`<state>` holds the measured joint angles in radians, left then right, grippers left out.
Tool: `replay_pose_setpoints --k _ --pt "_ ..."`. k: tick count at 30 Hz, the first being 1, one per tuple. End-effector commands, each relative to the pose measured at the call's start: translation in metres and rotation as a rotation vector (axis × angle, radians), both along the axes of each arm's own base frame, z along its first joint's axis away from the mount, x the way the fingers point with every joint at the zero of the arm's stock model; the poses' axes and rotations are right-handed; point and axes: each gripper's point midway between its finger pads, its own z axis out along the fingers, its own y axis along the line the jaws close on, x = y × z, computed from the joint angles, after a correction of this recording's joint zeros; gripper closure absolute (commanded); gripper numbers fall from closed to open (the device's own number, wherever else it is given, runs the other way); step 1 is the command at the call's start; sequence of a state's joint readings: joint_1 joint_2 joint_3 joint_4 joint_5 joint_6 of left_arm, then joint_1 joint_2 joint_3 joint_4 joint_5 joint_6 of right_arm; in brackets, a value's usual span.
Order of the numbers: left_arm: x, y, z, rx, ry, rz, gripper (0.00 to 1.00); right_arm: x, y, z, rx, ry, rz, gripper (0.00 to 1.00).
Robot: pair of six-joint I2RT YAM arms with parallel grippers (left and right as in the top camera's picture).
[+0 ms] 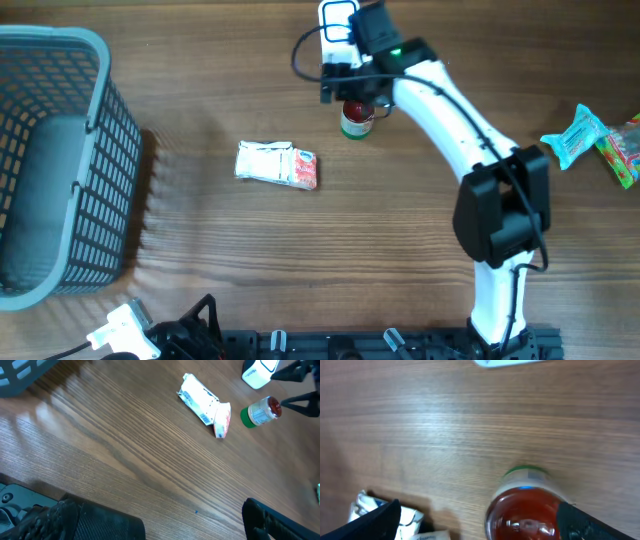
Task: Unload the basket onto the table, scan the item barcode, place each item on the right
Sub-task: 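Hold jar in front of white scanner with right gripper, then carry jar to right side of table and release it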
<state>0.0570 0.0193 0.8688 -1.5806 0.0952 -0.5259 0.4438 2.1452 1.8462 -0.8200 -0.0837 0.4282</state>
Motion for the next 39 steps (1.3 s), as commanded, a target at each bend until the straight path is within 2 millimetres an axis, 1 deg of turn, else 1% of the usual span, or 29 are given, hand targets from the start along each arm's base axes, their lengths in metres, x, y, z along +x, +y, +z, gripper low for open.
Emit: replay_pose_setpoints --k 1,2,3,5,11,16,20,22,24,26,28,30,31,33,35,36,38,39 --pt "-0.002 -0.002 -0.003 -0.011 0.011 -0.007 0.0 0.008 -0.023 -0.039 -0.143 0.018 -0.108 0.0" --pt "-0.002 -0.002 -0.003 -0.011 0.011 -0.007 0.0 0.009 -0.028 -0.046 -0.165 0.023 -0.117 0.0" --pt "-0.002 -0.002 -0.003 -0.011 0.011 -0.007 0.0 0.01 -0.029 -0.047 -0.165 0.023 -0.118 0.0" --pt "-0.002 -0.002 -0.003 -0.011 0.011 -0.007 0.0 0.013 -0.027 -0.046 -0.159 0.01 -0.112 0.0" --pt "-0.002 -0.002 -0.003 -0.011 0.011 -0.007 0.0 0.01 -0.019 -0.043 -0.139 0.016 -0.048 0.0" --pt "-0.002 -0.002 -0.003 -0.011 0.011 -0.007 0.0 0.001 -0.023 -0.047 -0.159 0.051 -0.041 0.0" --pt "-0.002 -0.002 -0.003 -0.011 0.011 -0.007 0.0 0.004 -0.022 -0.046 -0.161 0.037 -0.033 0.01" --pt "-0.002 -0.002 -0.003 -0.011 0.011 -0.007 0.0 0.005 -0.025 -0.054 -0.183 0.042 -0.028 0.0" --pt "-0.002 -0.002 -0.003 -0.011 0.011 -0.007 0.0 -0.001 -0.022 -0.073 -0.19 0.085 -0.006 0.0" --pt "-0.002 -0.002 -0.003 -0.011 0.011 -0.007 0.0 -0.007 -0.015 -0.085 -0.178 0.118 0.015 0.0" --pt "-0.002 -0.002 -0.003 -0.011 0.011 -0.007 0.0 -0.007 -0.015 -0.087 -0.19 0.114 0.014 0.0" --pt "-0.002 -0.002 -0.003 -0.011 0.011 -0.007 0.0 -0.005 -0.021 -0.087 -0.221 0.102 0.001 0.01" --pt "-0.002 -0.002 -0.003 -0.011 0.011 -0.007 0.0 -0.004 -0.023 -0.086 -0.231 0.098 -0.002 0.03" --pt "-0.002 -0.002 -0.003 -0.011 0.011 -0.007 0.0 -0.001 -0.027 -0.086 -0.246 0.085 -0.013 0.18" --pt "-0.002 -0.002 -0.003 -0.011 0.011 -0.007 0.0 -0.001 -0.027 -0.085 -0.244 0.086 -0.019 0.26" --pt "-0.002 -0.002 -0.003 -0.011 0.011 -0.007 0.0 0.0 -0.027 -0.084 -0.242 0.083 -0.02 0.28" --pt "-0.002 -0.002 -0.003 -0.011 0.011 -0.007 0.0 0.001 -0.026 -0.08 -0.24 0.075 -0.019 0.28" --pt "-0.002 -0.002 -0.003 -0.01 0.011 -0.007 0.0 0.003 -0.029 -0.071 -0.254 0.063 -0.026 0.28"
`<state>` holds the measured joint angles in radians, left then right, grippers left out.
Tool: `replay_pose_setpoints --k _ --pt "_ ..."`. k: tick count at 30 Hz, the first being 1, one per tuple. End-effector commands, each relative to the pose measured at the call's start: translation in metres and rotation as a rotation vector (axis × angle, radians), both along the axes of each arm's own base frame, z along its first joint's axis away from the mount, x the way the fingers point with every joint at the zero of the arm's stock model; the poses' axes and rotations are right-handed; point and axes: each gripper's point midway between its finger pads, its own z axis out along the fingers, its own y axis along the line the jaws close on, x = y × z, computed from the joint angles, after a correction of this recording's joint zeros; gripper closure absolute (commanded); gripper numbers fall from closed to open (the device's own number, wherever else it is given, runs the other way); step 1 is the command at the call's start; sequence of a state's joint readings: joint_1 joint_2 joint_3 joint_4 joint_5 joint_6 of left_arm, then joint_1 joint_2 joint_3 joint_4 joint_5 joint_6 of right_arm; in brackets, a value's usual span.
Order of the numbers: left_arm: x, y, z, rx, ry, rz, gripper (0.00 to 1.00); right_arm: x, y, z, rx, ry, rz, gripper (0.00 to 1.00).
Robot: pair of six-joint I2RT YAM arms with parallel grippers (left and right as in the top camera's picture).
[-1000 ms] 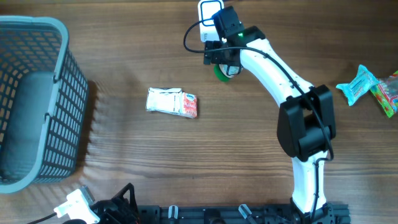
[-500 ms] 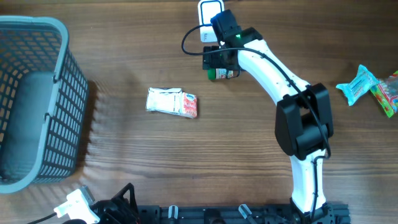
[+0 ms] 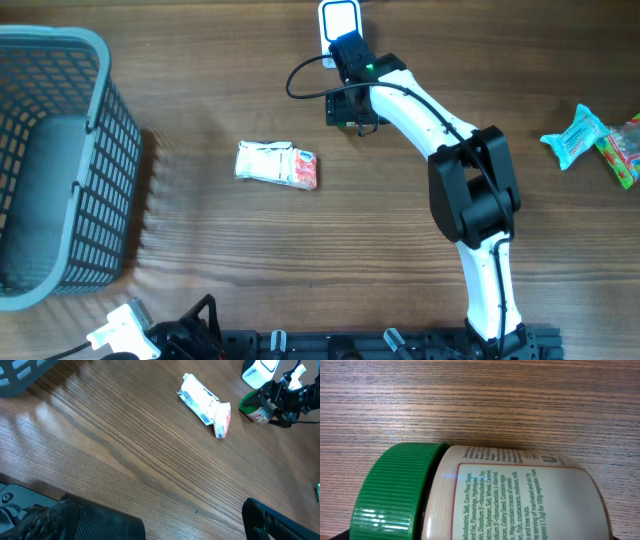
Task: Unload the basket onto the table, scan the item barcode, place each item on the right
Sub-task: 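Carry jar to right side of table and release it, then grasp red Kleenex tissue box with right gripper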
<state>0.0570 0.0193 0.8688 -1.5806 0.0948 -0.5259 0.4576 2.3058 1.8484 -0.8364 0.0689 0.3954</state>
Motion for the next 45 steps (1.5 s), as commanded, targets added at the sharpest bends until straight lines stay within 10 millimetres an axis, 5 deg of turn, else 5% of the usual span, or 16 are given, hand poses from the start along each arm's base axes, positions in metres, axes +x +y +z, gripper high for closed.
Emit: replay_pose_setpoints --k 1,5,8,17,22,27,30,32,33,35,38,39,40,41,44,45 --pt "-0.002 -0.002 -0.003 -0.011 0.011 -0.007 0.0 0.008 -0.01 0.018 -0.05 -0.041 -0.017 0.28" --pt "-0.002 -0.002 -0.003 -0.011 0.011 -0.007 0.0 0.019 -0.045 0.078 -0.044 -0.1 -0.065 0.28" --pt "-0.002 -0.002 -0.003 -0.011 0.011 -0.007 0.0 0.024 -0.119 0.101 -0.076 -0.093 -0.182 0.28" --pt "-0.002 -0.002 -0.003 -0.011 0.011 -0.007 0.0 0.021 -0.362 0.095 -0.11 -0.106 -0.624 0.28" --pt "-0.002 -0.002 -0.003 -0.011 0.011 -0.007 0.0 0.021 -0.453 0.08 -0.129 -0.196 -0.772 0.28" --pt "-0.002 -0.002 -0.003 -0.011 0.011 -0.007 0.0 0.005 -0.512 0.01 -0.115 -0.14 -0.879 0.28" --pt "-0.002 -0.002 -0.003 -0.011 0.011 -0.007 0.0 -0.001 -0.522 -0.005 -0.113 -0.122 -0.9 0.27" --pt "-0.002 -0.002 -0.003 -0.011 0.011 -0.007 0.0 0.001 -0.525 0.009 -0.111 -0.143 -0.909 0.0" --pt "-0.002 -0.002 -0.003 -0.011 0.011 -0.007 0.0 0.004 -0.526 0.025 -0.109 -0.164 -0.92 0.0" --pt "-0.002 -0.002 -0.003 -0.011 0.011 -0.007 0.0 0.015 -0.528 0.082 -0.094 -0.273 -0.917 0.0" --pt "-0.002 -0.002 -0.003 -0.011 0.011 -0.007 0.0 0.027 -0.496 0.205 -0.031 -0.513 -0.839 0.0" --pt "-0.002 -0.002 -0.003 -0.011 0.011 -0.007 0.0 0.026 -0.485 0.225 -0.023 -0.543 -0.826 0.0" --pt "-0.002 -0.002 -0.003 -0.011 0.011 -0.007 0.0 0.023 -0.449 0.258 0.031 -0.583 -0.813 0.0" --pt "-0.002 -0.002 -0.003 -0.011 0.011 -0.007 0.0 0.025 -0.419 0.268 0.101 -0.577 -0.782 0.0" --pt "-0.002 -0.002 -0.003 -0.011 0.011 -0.007 0.0 0.035 -0.284 0.258 0.437 -0.408 -0.505 0.01" --pt "-0.002 -0.002 -0.003 -0.011 0.011 -0.007 0.0 0.031 -0.221 0.239 0.555 -0.286 -0.384 0.0"
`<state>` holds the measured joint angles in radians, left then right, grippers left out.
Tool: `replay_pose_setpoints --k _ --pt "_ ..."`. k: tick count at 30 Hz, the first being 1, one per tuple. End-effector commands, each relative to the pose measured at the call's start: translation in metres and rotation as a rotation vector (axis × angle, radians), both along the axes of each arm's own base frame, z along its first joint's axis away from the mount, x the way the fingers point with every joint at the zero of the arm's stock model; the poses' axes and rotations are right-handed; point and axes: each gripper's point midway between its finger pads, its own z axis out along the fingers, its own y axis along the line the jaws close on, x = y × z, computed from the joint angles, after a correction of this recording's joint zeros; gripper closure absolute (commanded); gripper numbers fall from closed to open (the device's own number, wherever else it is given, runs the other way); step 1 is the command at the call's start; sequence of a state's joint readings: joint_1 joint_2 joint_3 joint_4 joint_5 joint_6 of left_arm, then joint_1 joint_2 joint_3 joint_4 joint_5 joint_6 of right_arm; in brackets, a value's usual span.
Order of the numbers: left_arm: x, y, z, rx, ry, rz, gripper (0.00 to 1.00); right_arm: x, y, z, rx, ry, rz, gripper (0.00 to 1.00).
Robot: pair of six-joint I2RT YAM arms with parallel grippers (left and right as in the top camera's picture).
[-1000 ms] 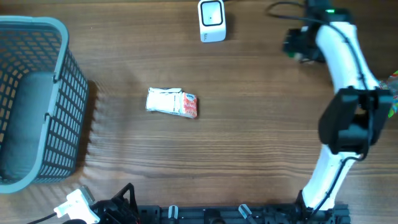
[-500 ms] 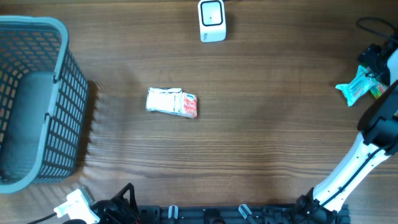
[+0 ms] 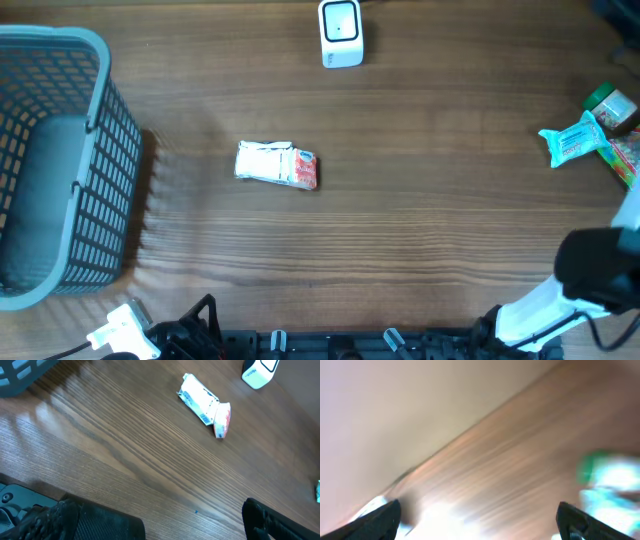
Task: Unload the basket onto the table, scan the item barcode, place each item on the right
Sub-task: 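Grasp red Kleenex tissue box with right gripper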
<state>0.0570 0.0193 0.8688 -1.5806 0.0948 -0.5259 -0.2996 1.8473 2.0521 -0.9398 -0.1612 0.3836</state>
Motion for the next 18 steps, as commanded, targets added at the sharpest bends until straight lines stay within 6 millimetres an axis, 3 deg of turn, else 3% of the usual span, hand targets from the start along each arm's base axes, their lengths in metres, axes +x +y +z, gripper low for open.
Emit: replay_pose_setpoints --k 1,2,5,8,11,14,18 --pt "-0.002 -0.002 -0.003 -0.011 0.011 -0.007 0.0 0.003 0.143 -0.066 0.335 0.173 0.38 0.0" --pt "-0.002 -0.002 -0.003 -0.011 0.011 -0.007 0.0 -0.012 0.195 -0.1 0.336 0.288 0.487 0.0" --pt "-0.002 -0.002 -0.003 -0.011 0.011 -0.007 0.0 -0.062 0.288 -0.176 0.186 0.52 0.693 0.0" --pt "-0.002 -0.002 -0.003 -0.011 0.011 -0.007 0.0 -0.107 0.341 -0.228 -0.012 0.657 0.786 0.0" --pt "-0.002 -0.002 -0.003 -0.011 0.011 -0.007 0.0 -0.132 0.377 -0.25 -0.169 0.681 0.791 0.0" --pt "-0.002 -0.002 -0.003 -0.011 0.011 -0.007 0.0 -0.145 0.411 -0.25 -0.228 0.621 0.831 0.0" --pt "-0.002 -0.002 -0.003 -0.011 0.011 -0.007 0.0 -0.139 0.431 -0.258 -0.42 0.506 0.794 0.0"
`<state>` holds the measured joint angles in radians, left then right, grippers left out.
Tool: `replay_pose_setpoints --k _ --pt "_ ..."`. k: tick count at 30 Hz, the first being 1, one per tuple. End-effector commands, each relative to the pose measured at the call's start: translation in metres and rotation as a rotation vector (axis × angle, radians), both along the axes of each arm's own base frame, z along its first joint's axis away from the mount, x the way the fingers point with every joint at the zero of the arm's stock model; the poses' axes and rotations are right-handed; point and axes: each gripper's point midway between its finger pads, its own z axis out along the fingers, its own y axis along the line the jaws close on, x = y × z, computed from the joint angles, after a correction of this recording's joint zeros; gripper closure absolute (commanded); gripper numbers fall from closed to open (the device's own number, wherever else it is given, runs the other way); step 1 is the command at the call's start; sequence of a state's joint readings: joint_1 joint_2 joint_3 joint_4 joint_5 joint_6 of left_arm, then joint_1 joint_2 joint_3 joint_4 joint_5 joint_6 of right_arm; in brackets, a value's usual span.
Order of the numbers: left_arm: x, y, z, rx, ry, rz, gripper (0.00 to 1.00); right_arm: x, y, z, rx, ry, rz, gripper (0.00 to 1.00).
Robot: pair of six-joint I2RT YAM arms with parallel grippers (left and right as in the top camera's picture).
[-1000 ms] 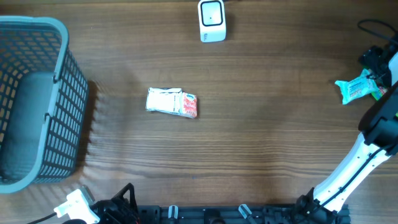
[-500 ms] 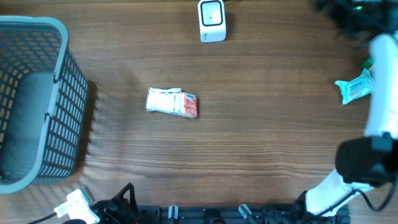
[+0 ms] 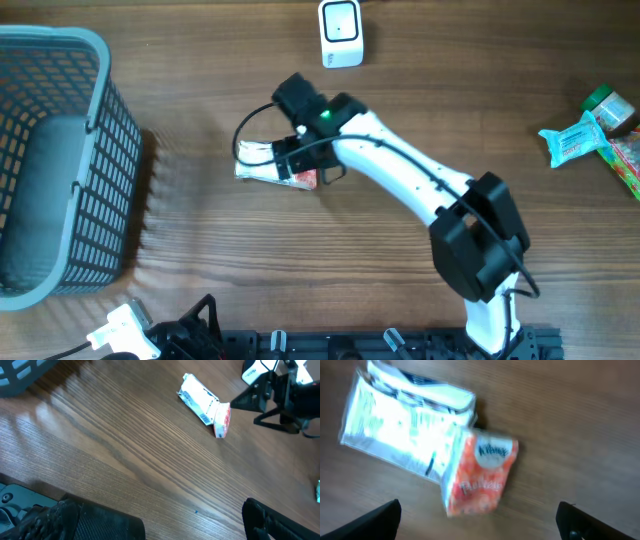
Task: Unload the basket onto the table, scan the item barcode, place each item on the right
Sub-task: 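Grasp red Kleenex tissue box with right gripper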
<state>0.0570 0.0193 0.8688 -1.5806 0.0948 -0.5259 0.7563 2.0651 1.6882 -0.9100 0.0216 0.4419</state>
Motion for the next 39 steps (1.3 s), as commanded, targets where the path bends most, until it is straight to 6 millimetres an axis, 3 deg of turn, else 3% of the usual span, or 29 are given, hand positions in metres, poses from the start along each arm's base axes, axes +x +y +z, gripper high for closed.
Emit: replay_pose_setpoints --k 1,5,8,11,13,18,20,21,23,24,27,31,33,35,39 --pt "-0.002 -0.002 -0.003 -0.011 0.011 -0.007 0.0 0.006 -0.002 -0.029 -0.184 -0.125 -0.019 0.01" --pt "-0.002 -0.002 -0.003 -0.011 0.011 -0.007 0.0 0.009 -0.007 -0.058 -0.348 -0.224 -0.032 0.11" --pt "-0.002 -0.002 -0.003 -0.011 0.011 -0.007 0.0 0.018 -0.016 -0.056 -0.419 -0.308 -0.076 0.16" --pt "-0.002 -0.002 -0.003 -0.011 0.011 -0.007 0.0 0.015 -0.016 -0.057 -0.411 -0.29 -0.081 0.32" --pt "-0.002 -0.002 -0.003 -0.011 0.011 -0.007 0.0 0.01 -0.011 -0.062 -0.384 -0.253 -0.07 0.28" --pt "-0.002 -0.002 -0.003 -0.011 0.011 -0.007 0.0 0.004 -0.01 -0.059 -0.406 -0.213 0.024 0.0" --pt "-0.002 -0.002 -0.003 -0.011 0.011 -0.007 0.0 0.001 -0.017 -0.041 -0.448 -0.205 0.058 0.0" --pt "-0.002 -0.002 -0.003 -0.011 0.011 -0.007 0.0 0.0 -0.018 -0.028 -0.466 -0.199 0.154 0.0" --pt "-0.002 -0.002 -0.003 -0.011 0.011 -0.007 0.0 -0.011 -0.009 -0.022 -0.457 -0.145 0.445 0.0" --pt "-0.002 -0.002 -0.003 -0.011 0.011 -0.007 0.0 -0.015 -0.01 -0.017 -0.455 -0.13 0.507 0.0" --pt "-0.002 -0.002 -0.003 -0.011 0.011 -0.007 0.0 -0.017 -0.014 -0.005 -0.426 -0.131 0.416 0.0" --pt "-0.002 -0.002 -0.003 -0.011 0.011 -0.007 0.0 -0.031 -0.03 -0.007 -0.431 -0.064 0.237 0.01" --pt "-0.002 -0.002 -0.003 -0.011 0.011 -0.007 0.0 -0.03 -0.048 -0.015 -0.56 -0.073 0.39 0.17" --pt "-0.002 -0.002 -0.003 -0.011 0.011 -0.007 0.0 -0.032 -0.069 -0.021 -0.664 -0.067 0.413 0.17" --pt "-0.002 -0.002 -0.003 -0.011 0.011 -0.007 0.0 -0.037 -0.071 -0.046 -0.661 -0.066 0.45 0.09"
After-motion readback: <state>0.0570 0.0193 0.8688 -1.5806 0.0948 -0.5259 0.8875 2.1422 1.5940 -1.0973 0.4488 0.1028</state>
